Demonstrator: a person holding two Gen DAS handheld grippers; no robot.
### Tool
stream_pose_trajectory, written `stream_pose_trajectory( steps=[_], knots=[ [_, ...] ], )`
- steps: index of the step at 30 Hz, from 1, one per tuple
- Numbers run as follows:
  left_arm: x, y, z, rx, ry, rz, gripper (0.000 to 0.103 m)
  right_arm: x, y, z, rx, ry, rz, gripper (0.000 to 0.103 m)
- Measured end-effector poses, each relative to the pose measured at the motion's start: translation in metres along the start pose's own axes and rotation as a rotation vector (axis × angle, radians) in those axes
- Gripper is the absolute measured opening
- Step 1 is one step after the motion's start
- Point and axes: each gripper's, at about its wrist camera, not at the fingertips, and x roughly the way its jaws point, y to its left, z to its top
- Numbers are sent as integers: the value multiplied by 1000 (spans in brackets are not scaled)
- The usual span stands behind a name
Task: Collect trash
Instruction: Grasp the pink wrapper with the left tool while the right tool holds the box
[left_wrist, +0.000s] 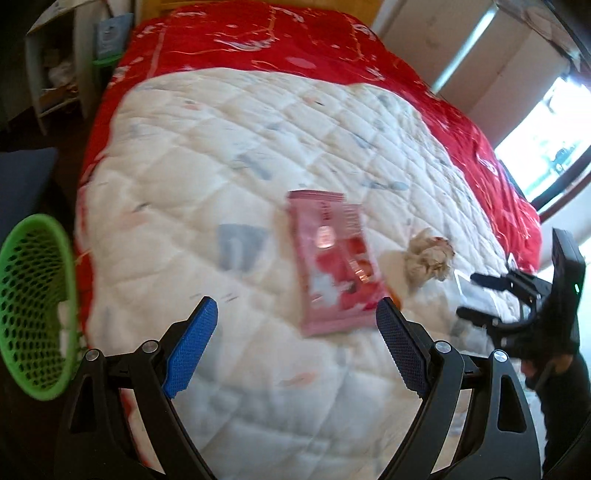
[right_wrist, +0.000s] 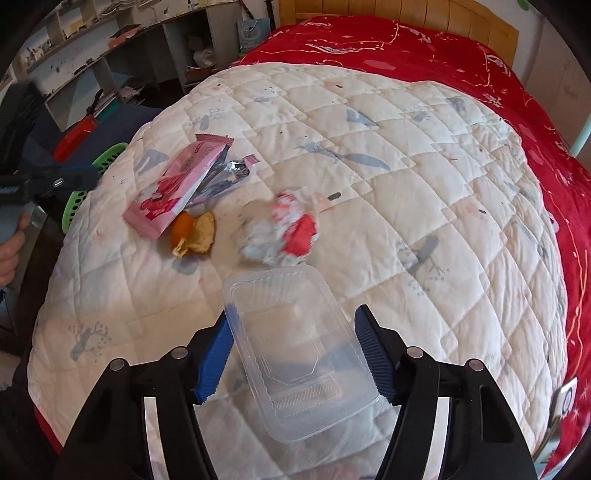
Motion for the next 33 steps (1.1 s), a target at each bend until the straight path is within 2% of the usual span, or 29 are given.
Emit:
stream_pose_trajectory(
  steps=[5, 9, 17, 22, 23, 25, 33],
  knots=[
    [33, -23, 14, 38, 47, -14, 86, -12, 3, -14, 48, -22, -11, 63],
    [54, -30, 25, 23, 87, -27, 86, -16, 4, -23, 75, -37, -6, 63],
    [75, -34, 38, 22, 114, 36, 88, -16, 7, -30, 92, -56, -4, 63],
    [83, -34, 41, 29, 128, 40, 86, -15, 10, -32, 105, -64, -1, 63],
    [84, -35, 41, 33, 127, 43, 85, -15, 11, -33, 105, -66, -3, 63],
    [85, -35, 41, 48, 124, 41, 68, -16, 14, -33, 106, -68, -6, 63],
    [69, -28, 35, 42, 87, 10, 48, -27, 30, -32, 115, -105, -6, 63]
  ],
)
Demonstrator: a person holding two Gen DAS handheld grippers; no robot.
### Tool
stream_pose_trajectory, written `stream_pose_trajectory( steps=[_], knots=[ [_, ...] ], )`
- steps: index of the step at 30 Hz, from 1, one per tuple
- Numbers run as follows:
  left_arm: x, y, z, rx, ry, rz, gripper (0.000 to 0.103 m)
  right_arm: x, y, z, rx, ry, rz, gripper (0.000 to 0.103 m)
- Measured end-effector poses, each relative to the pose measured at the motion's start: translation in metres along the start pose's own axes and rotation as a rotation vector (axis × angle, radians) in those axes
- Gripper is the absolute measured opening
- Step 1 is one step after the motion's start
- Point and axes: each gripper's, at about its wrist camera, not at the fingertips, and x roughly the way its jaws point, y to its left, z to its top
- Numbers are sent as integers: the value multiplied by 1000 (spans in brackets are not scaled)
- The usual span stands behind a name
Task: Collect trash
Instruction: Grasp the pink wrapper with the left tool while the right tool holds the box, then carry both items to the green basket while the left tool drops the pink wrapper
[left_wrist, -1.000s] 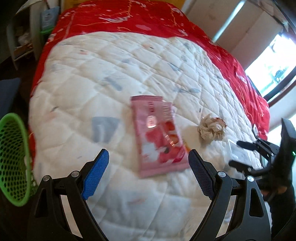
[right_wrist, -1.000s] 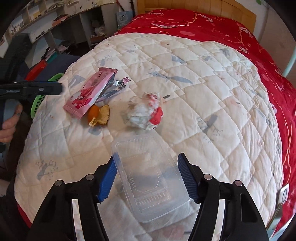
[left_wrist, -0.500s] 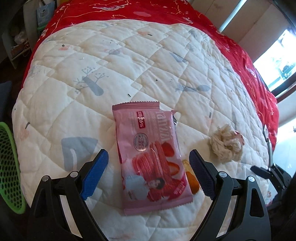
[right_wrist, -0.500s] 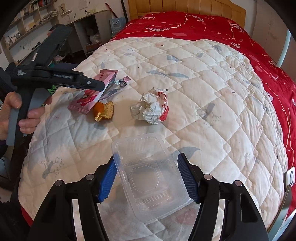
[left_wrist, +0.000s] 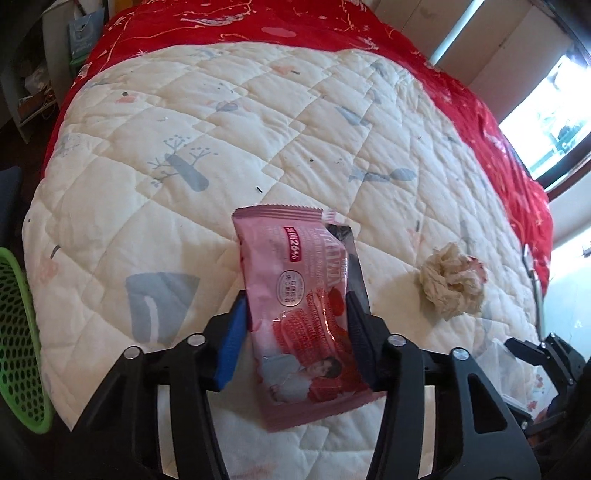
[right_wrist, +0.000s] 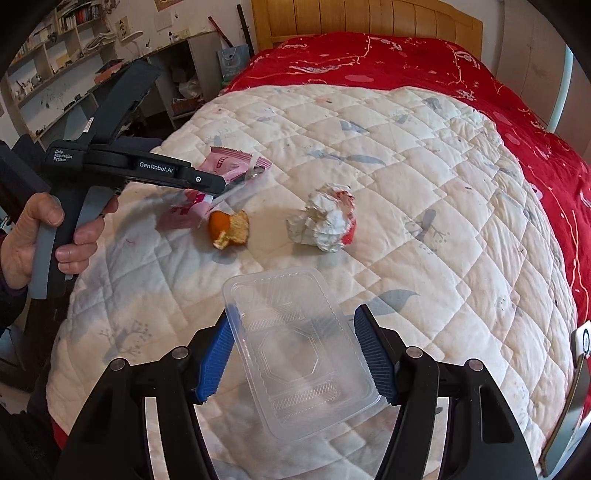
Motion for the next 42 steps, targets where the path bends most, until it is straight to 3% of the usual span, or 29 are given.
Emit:
stream_pose_trajectory(
  steps=[14, 25, 42],
  knots=[
    [-87, 39, -37, -41, -149, -4, 46, -19, 50, 6, 4, -67, 18, 63],
    [-158, 127, -66, -137, -256, 108, 46, -20, 113, 27, -26, -104, 59, 62],
    [-182, 256, -98, -330, -253, 234, 48, 0, 204, 61, -113, -95, 119, 62]
  ],
)
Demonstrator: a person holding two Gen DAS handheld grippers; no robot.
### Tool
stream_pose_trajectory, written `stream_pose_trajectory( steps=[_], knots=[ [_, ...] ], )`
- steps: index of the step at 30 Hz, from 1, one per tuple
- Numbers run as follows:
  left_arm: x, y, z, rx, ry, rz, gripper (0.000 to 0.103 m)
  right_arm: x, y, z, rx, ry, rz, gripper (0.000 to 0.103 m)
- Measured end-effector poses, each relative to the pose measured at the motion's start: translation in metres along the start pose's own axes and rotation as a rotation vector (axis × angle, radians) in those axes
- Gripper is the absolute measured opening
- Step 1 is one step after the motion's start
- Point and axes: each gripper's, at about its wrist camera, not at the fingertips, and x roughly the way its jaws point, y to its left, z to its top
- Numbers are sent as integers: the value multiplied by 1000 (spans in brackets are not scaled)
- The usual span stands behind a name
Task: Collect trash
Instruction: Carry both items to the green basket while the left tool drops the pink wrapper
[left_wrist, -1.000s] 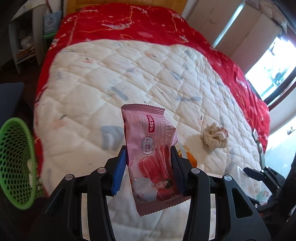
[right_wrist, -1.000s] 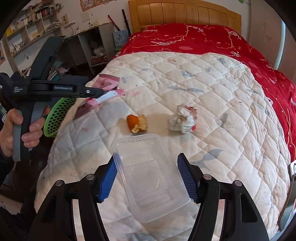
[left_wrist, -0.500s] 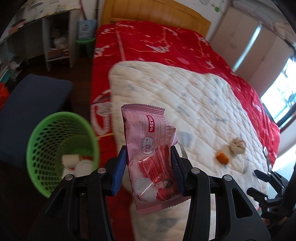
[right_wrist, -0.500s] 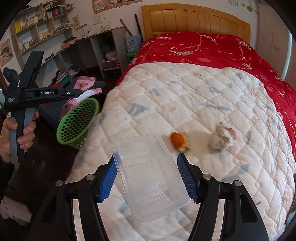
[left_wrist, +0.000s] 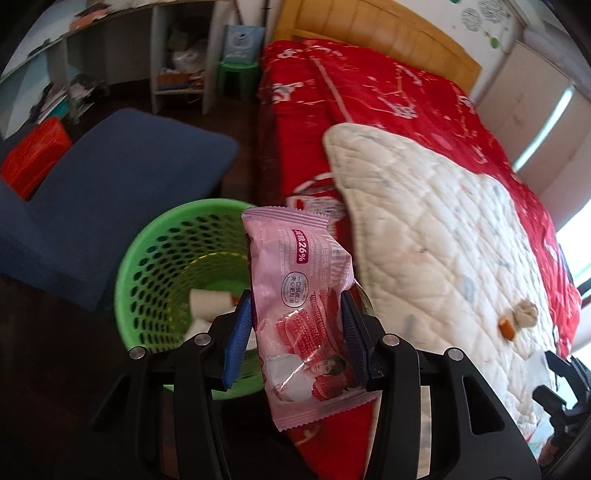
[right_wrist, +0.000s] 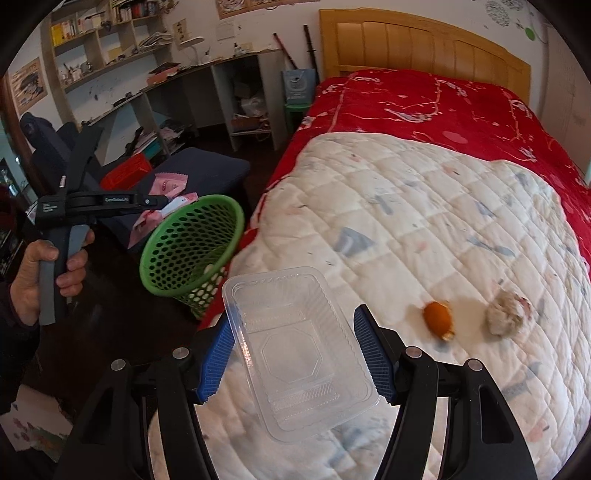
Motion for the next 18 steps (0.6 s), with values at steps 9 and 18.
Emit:
stream_pose_trajectory(
  steps=[9, 18],
  knots=[
    [20, 46, 7, -67, 26, 50, 64, 22, 29, 14, -24, 19, 40, 62],
    [25, 77, 4, -134, 35, 47, 73, 38, 43, 23, -32, 35, 61, 62]
  ],
)
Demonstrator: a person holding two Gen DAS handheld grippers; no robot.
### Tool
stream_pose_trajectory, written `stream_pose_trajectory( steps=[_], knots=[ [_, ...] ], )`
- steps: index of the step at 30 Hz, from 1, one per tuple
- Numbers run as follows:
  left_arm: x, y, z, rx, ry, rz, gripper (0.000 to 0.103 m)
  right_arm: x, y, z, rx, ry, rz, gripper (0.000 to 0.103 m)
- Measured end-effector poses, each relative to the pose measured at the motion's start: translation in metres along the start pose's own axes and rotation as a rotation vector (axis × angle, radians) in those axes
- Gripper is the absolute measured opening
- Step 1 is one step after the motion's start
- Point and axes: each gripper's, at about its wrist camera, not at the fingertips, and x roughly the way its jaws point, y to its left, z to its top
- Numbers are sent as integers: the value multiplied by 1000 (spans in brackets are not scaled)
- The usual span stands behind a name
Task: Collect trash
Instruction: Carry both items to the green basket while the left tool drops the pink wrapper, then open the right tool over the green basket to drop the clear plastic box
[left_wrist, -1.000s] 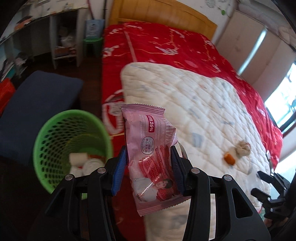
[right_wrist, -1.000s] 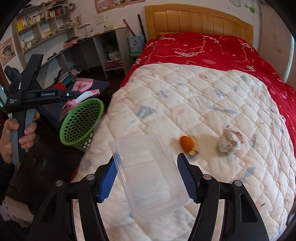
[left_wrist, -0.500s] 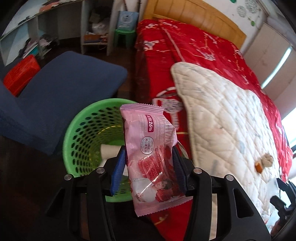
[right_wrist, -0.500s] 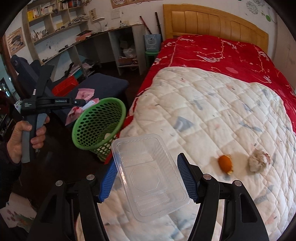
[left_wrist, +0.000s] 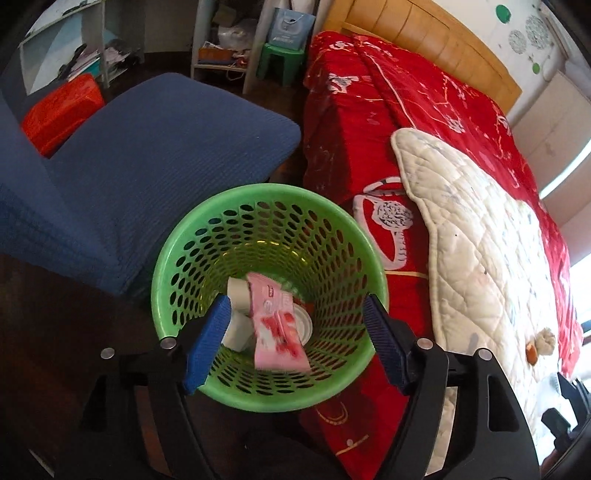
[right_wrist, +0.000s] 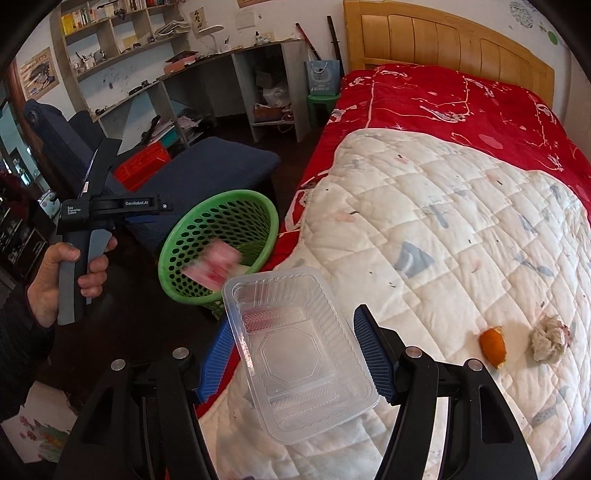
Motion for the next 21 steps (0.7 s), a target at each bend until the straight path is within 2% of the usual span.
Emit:
stream_pose_trajectory(
  steps=[9, 21],
  knots=[
    [-24, 22, -15, -10, -45, 35, 75, 22, 22, 21, -11, 2, 47, 62],
    [-55, 57, -42, -41, -100, 61, 78, 74, 76, 62, -36, 8, 105, 62]
  ],
)
